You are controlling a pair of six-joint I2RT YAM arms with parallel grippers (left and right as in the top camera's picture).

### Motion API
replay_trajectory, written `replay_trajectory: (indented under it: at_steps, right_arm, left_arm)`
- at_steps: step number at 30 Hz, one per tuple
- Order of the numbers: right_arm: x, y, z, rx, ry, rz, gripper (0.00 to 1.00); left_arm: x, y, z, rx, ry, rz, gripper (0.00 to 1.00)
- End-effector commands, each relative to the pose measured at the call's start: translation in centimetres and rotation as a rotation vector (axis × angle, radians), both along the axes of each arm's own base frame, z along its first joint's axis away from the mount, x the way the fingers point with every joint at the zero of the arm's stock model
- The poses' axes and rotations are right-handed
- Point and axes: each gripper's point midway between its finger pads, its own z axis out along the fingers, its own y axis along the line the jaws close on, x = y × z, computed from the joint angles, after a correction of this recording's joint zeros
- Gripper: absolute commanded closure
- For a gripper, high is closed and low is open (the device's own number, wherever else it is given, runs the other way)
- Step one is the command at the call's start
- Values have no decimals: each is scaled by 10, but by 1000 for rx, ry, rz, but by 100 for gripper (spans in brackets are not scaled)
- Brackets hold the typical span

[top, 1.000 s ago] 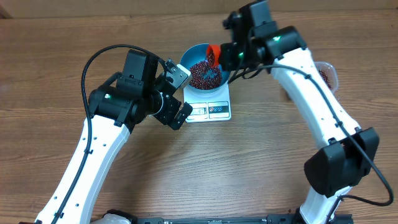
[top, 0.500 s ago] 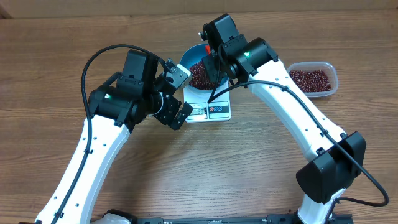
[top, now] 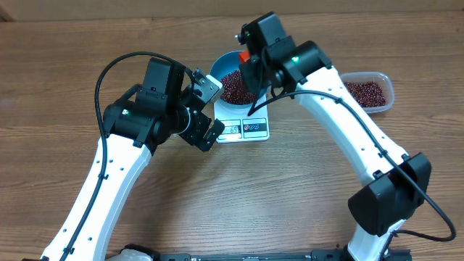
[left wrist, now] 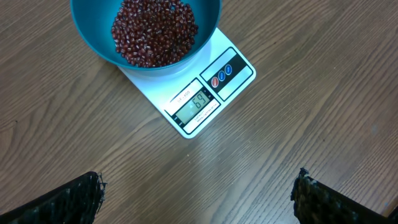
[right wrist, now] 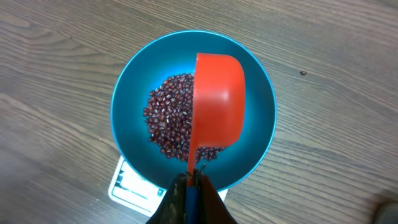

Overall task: Scoop item into bowl and weigh 150g on scale
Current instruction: 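Tip the red cup to pour beans into the teal bowl, then move the red cup back into the bean container and scoop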

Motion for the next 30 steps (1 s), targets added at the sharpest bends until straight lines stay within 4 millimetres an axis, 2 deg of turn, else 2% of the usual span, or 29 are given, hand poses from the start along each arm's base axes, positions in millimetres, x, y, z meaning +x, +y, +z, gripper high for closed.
replay_trajectory:
  at_steps: [1, 7, 22, 26, 30]
  right_arm:
    - [-7, 8, 42, 112, -46, 43, 96]
    - [-3, -7, 39, -14, -97, -47, 96]
    - [-2, -5, 41, -11, -106, -34, 96]
    - [-4, -5, 51, 56, -93, -14, 96]
    - [-5, -20, 75, 150, -95, -14, 96]
  left_arm:
    - [2, -2, 13, -30, -26, 1, 0]
    - [2, -2, 13, -30, -26, 1, 1]
    - [2, -2, 13, -30, -26, 1, 1]
    - [2, -2, 13, -30, -26, 1, 0]
    - [2, -2, 13, -30, -26, 1, 0]
